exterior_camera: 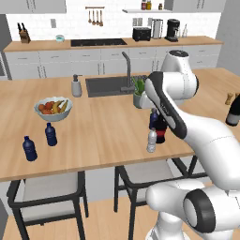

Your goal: Move the plastic bottles in the middle to the plastics group, and the glass bottles in the middle to the glass group.

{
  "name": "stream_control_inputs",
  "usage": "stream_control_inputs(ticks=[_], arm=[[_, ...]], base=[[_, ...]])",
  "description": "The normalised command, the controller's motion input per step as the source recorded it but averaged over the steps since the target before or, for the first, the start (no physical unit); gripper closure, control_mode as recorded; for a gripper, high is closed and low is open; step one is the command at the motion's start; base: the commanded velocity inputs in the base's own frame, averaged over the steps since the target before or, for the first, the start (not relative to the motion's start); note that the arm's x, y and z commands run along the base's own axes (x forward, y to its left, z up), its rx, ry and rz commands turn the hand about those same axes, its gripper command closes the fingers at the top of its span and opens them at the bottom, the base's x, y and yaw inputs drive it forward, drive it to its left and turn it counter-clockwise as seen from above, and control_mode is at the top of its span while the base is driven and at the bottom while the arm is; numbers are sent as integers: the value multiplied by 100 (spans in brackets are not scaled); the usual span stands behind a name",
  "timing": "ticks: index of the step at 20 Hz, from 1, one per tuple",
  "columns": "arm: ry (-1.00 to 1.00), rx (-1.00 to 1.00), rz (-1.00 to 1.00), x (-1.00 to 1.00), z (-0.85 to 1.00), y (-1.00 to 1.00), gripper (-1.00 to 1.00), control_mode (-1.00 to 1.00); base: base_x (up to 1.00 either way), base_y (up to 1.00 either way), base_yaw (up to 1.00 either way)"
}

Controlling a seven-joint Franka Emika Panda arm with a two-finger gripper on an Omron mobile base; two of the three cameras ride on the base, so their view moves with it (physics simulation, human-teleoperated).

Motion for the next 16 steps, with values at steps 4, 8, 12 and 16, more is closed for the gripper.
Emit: stream_control_inputs(ticks=[4,8,12,16], arm=[[-6,0,0,-5,-18,-8,-100,-100],[-8,-8,0,-6,-60,0,-100,-100],[-2,-2,0,4,-63,-15,-100,-100],[0,0,-1,40,-44,-25,-100,-100]], base=[[0,0,0],[0,0,0],[0,0,0],[0,0,0]])
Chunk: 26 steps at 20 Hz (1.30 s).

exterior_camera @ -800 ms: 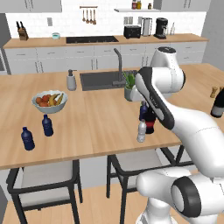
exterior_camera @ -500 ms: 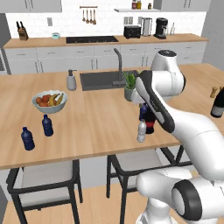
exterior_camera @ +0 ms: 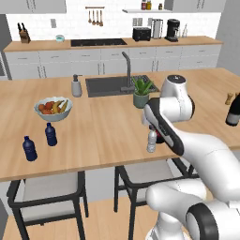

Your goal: Move the plastic bottles in the middle to the plastics group, and the glass bottles in the middle to the glass group.

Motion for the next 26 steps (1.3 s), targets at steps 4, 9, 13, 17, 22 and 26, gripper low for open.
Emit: stream_control_inputs(ticks=[4,9,13,17,22,26], arm=[[-2,1,-1,67,-31,-22,-100,-100],[0,0,-2,54,-29,-2,-100,-100],[0,2,-3,24,-39,0,-100,-100],[0,1,-2,0,-11,-3,-100,-100],[0,0,-3,0,-34,-5,-100,-100],[0,0,-4,0,-39,0,-100,-100]], base=[[0,0,0],[0,0,0],[0,0,0],[0,0,0],[0,0,0],[0,0,0]])
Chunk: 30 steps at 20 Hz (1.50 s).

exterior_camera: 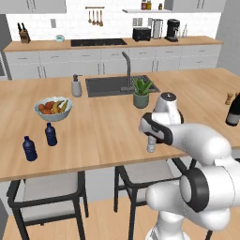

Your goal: Move the plastic bottles in the middle to the plastics group, and the glass bottles in the middle to the glass group.

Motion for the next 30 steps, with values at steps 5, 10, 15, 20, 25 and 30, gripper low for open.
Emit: stream_control_inputs(ticks=[5,10,15,20,25,30], arm=[[0,0,-2,8,-23,0,-100,-100],[0,0,-2,19,-7,0,-100,-100],[0,0,-2,10,-10,0,-100,-100],[0,0,-2,3,-16,0,-100,-100],[0,0,-1,7,-9,0,-100,-100],[0,0,0,5,0,0,-100,-100]], base=[[0,0,0],[0,0,0],[0,0,0],[0,0,0],[0,0,0],[0,0,0]])
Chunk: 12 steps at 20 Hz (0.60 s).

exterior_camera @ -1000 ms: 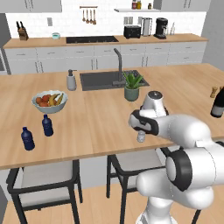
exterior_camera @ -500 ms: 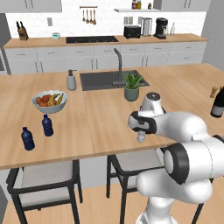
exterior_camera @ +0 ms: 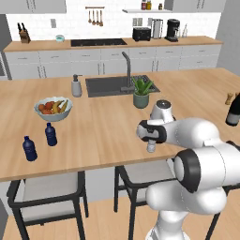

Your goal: Move the plastic bottles in the middle to the plastics group, and the glass bottles in the middle to the glass group.

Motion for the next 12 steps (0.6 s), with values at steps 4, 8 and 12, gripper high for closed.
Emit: stream_control_inputs(ticks=[4,8,12], arm=[[0,0,0,2,0,-3,-100,-100],[-6,0,0,0,0,0,-100,-100],[-8,0,0,0,0,0,-100,-100]], base=[[0,0,0],[0,0,0],[0,0,0]])
